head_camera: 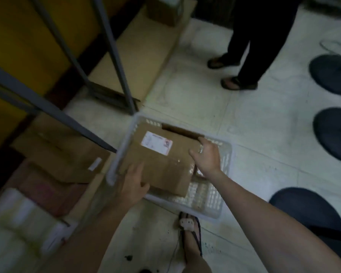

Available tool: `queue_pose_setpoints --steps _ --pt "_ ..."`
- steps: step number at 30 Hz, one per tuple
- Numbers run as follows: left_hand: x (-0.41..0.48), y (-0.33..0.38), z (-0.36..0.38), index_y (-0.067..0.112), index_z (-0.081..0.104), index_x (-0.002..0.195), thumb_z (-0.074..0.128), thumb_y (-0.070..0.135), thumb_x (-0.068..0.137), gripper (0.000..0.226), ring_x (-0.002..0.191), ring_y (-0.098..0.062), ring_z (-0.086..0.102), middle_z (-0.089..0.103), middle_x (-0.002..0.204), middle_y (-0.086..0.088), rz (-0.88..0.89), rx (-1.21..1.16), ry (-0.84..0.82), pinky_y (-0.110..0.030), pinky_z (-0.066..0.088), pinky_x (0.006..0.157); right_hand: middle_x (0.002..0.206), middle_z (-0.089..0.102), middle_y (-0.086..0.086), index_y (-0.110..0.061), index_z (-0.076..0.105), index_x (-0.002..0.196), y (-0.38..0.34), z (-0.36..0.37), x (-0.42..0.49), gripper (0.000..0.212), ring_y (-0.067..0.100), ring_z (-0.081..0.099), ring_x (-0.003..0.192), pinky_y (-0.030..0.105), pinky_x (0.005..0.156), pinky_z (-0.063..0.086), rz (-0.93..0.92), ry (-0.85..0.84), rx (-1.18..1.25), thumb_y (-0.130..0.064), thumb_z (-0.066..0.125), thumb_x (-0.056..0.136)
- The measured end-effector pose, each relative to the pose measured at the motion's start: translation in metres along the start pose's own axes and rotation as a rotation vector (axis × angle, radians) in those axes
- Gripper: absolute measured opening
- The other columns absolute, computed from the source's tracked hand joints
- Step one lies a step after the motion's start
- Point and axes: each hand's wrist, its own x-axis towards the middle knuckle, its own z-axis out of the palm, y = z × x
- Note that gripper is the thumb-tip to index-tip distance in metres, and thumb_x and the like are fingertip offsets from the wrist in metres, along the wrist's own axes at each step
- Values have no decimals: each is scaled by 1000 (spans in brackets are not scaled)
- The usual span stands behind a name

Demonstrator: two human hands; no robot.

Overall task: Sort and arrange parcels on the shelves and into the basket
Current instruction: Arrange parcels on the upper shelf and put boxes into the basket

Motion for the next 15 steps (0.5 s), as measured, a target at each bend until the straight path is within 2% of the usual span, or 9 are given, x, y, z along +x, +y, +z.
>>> queue_pose_setpoints --steps 4,8,11,15 --pt "-74 9 -126 13 43 132 55 24 83 51 112 -28 51 52 123 -8 52 38 185 -35 42 92 135 51 13 -10 44 137 -140 -68 -29 56 29 44 126 38 104 38 -150 -44 28 -25 60 86" --pt "-153 15 -233 18 46 130 51 27 86 45 114 -23 49 53 126 -3 -31 58 422 -33 40 92 124 59 10 -10 54 125 -283 -118 -72 42 26 50 117 35 96 42 -382 -37 67 -23 58 86" --pt "-203 16 -281 20 46 131 41 29 85 47 117 -20 48 52 126 0 -120 51 574 -30 36 96 109 62 9 -10 59 110 -362 -135 -109 27 27 54 106 35 87 44 -549 -29 120 -20 59 85" --pt "-265 16 -315 17 47 130 50 18 83 47 115 -24 48 54 125 -5 -270 9 692 -34 37 97 99 62 9 -9 60 104 -421 -141 -161 21 27 56 97 38 82 46 -786 -148 96 -15 60 84"
